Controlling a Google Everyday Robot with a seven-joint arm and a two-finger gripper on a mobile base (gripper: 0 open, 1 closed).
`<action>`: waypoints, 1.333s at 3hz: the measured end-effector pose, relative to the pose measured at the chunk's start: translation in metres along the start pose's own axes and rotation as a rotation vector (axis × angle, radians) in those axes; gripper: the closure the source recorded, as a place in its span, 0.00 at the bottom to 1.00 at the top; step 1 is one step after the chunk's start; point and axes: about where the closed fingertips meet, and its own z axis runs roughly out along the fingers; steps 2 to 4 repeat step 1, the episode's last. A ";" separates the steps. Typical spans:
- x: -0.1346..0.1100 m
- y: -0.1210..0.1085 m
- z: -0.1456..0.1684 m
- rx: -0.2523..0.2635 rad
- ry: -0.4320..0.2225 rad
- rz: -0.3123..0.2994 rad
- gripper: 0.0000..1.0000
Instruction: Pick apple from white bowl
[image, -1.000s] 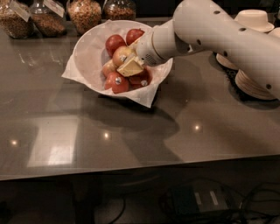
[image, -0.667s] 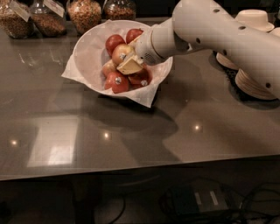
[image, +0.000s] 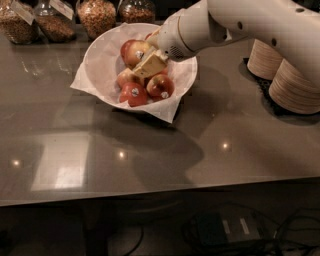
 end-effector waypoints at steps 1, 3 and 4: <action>-0.012 -0.005 -0.025 -0.048 -0.022 -0.003 1.00; -0.012 -0.005 -0.025 -0.048 -0.022 -0.003 1.00; -0.012 -0.005 -0.025 -0.048 -0.022 -0.003 1.00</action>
Offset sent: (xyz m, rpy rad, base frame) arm 0.0000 0.0000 0.0000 0.0000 0.0000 0.0000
